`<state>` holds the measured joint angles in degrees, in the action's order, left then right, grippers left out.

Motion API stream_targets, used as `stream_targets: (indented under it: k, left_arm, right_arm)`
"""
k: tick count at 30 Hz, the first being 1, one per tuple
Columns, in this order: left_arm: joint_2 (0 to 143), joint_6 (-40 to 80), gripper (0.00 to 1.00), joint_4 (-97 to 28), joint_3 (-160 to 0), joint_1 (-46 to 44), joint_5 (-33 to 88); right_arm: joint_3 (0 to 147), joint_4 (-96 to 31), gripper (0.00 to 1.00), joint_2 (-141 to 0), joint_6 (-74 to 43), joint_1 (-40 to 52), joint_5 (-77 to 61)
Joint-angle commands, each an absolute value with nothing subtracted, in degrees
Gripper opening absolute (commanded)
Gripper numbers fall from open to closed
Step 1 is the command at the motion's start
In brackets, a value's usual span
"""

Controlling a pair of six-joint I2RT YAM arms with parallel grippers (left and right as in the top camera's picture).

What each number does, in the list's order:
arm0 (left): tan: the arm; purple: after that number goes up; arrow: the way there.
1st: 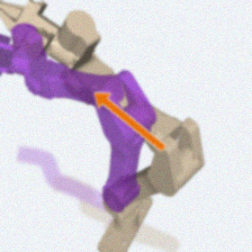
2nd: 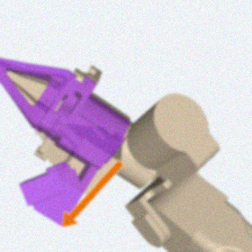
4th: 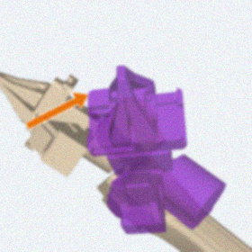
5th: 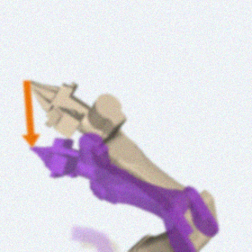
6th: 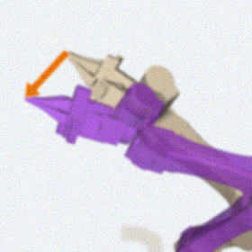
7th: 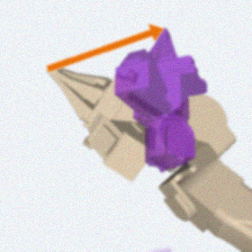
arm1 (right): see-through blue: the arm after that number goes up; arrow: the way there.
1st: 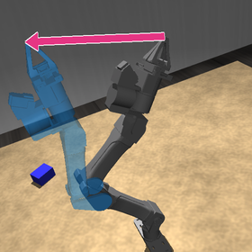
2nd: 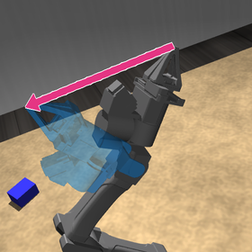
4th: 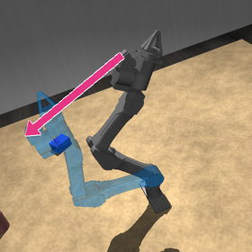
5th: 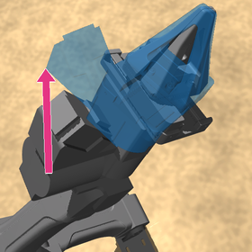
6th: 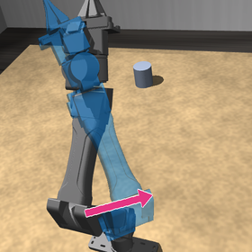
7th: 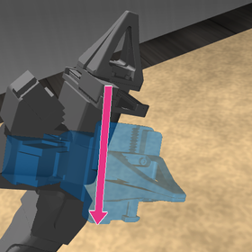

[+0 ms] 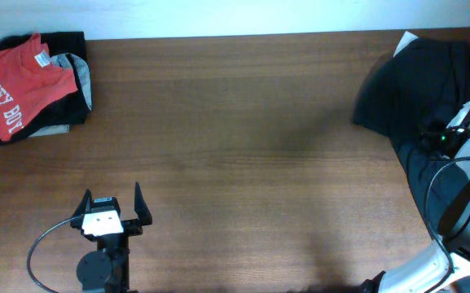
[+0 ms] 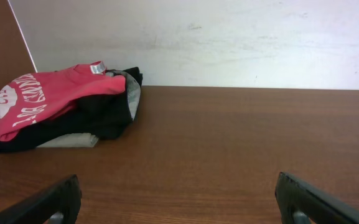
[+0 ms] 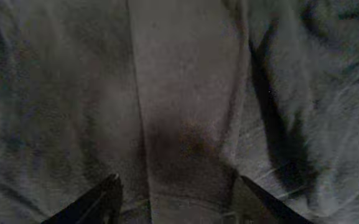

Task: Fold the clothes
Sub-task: 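Reach the right gripper to the dark green shirt and grasp it, then drag the dark green shirt with the right gripper toward table center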

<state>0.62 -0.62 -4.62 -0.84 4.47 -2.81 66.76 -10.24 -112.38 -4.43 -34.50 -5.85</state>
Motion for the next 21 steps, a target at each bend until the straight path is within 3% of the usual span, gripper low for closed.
stream_targets:
  k: [1, 2, 4, 6, 11, 15, 17, 21]
  left_arm:
    - [0.36, -1.52, 0.99, -4.62, -0.54, 4.67, -2.35]
    - [0.36, -1.52, 0.99, -4.62, -0.54, 4.67, -2.35]
    - [0.36, -1.52, 0.99, -4.62, -0.54, 4.67, -2.35]
    - [0.36, -1.52, 0.99, -4.62, -0.54, 4.67, -2.35]
    - [0.36, -1.52, 0.99, -4.62, -0.54, 4.67, -2.35]
    - [0.36, -1.52, 0.99, -4.6, -0.54, 4.67, -2.35]
    - [0.36, -1.52, 0.99, -4.62, -0.54, 4.67, -2.35]
    - [0.36, -1.52, 0.99, -4.6, -0.54, 4.67, -2.35]
  right_arm:
    - [67.64, -10.15, 0.56, -113.97, -4.75, -34.5, -5.3]
    - [67.64, -9.96, 0.56, -113.97, -4.75, -34.5, -5.32]
    - [67.64, -10.02, 0.37, -113.97, -4.75, -34.5, -5.3]
    - [67.64, -10.04, 0.31, -113.97, -4.75, -34.5, -5.3]
    - [67.64, -10.41, 0.04, -113.97, -4.78, -34.5, -5.32]
    - [68.16, -11.05, 0.04, -110.87, -5.02, -34.5, -6.76]
    - [68.82, -11.07, 0.04, -105.78, -5.04, -34.44, -13.96]
    - [69.25, -10.9, 0.04, -94.72, -8.05, -25.1, -21.47]
